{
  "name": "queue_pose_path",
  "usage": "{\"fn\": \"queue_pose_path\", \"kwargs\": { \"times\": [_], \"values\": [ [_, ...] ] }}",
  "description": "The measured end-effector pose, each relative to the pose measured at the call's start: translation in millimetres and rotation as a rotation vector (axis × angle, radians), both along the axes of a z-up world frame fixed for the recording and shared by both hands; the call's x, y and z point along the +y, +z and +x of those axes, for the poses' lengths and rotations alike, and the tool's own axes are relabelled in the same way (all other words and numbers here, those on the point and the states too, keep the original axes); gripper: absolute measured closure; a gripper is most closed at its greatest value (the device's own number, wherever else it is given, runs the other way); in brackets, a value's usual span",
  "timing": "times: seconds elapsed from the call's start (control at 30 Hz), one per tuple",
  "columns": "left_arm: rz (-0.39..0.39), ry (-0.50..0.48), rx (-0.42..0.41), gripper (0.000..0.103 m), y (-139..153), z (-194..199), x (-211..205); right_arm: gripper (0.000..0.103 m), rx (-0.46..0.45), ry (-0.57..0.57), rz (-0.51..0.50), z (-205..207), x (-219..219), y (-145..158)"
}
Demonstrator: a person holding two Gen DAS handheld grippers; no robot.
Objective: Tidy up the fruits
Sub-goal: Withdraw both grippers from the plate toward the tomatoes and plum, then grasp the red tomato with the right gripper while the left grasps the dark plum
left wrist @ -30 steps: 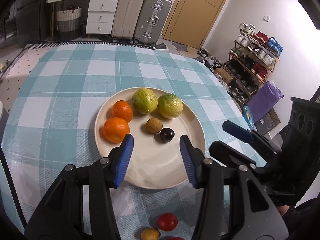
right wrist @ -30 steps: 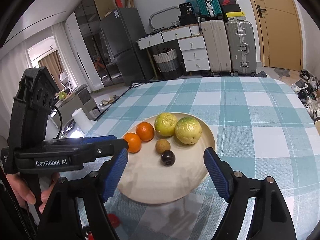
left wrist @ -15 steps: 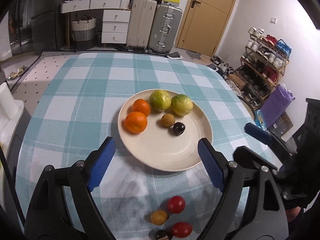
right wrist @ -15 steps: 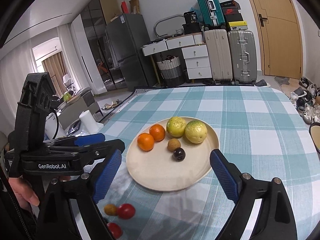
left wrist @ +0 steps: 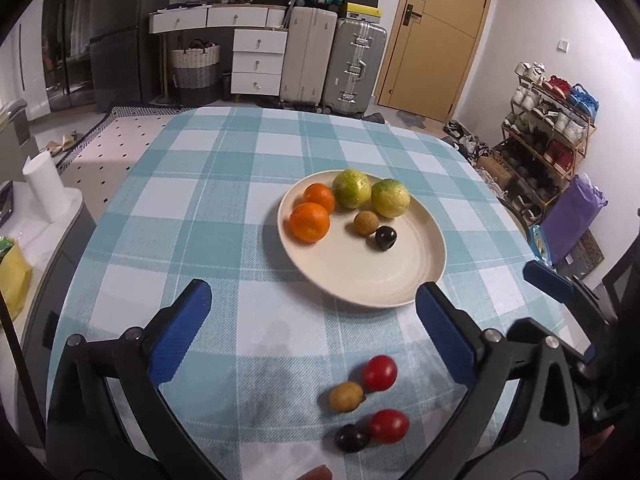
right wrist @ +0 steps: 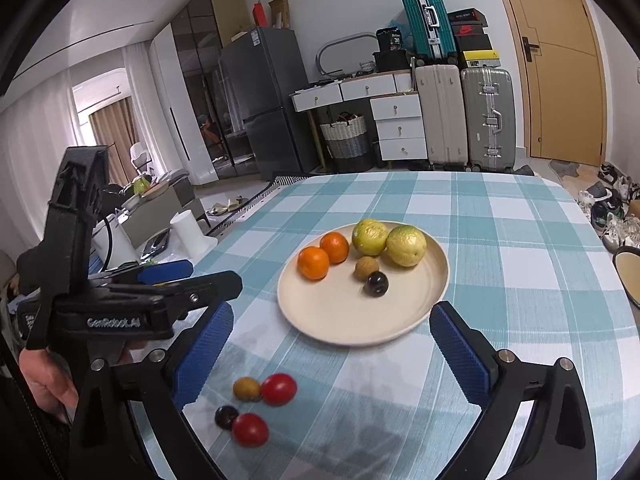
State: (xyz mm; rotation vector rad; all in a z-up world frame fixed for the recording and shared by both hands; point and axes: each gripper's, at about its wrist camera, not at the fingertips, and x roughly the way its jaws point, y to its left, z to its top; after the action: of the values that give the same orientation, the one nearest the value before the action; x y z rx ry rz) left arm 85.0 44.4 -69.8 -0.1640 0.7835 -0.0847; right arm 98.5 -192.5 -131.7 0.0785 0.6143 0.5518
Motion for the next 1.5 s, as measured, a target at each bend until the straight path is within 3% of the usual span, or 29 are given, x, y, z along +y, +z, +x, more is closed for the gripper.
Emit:
{"fn": "queue_pose_path", "kwargs": {
  "times": [0.17,0.43,0.6,1.0,1.4,1.5],
  "values": [
    [0.044,0.026,0.024,0.001,-8,-13,-1,0.001,0.004,0.006,-0.01,-16,0,-2],
    [-0.017,0.009,0.059,0.001,-23,-34,6,0.001,0.022,0.043,-0.008,-42,7,-13],
    [-0.008,0.036,0.072,0.001,-30,-46,14,0.001,0.056,0.069,0.003,-51,13,-24],
    [-0.055,0.042,0.095,0.001,-46,-65,30,0.002,0.178,0.133,-0.037,-55,33,-62],
    [-0.079,0.05,0.101,0.001,-53,-76,44,0.032,0.213,0.166,-0.065,-53,47,-75],
    [-0.099,0.037,0.102,0.001,-56,-78,46,0.048,0.221,0.177,-0.078,-52,52,-77]
  ]
}}
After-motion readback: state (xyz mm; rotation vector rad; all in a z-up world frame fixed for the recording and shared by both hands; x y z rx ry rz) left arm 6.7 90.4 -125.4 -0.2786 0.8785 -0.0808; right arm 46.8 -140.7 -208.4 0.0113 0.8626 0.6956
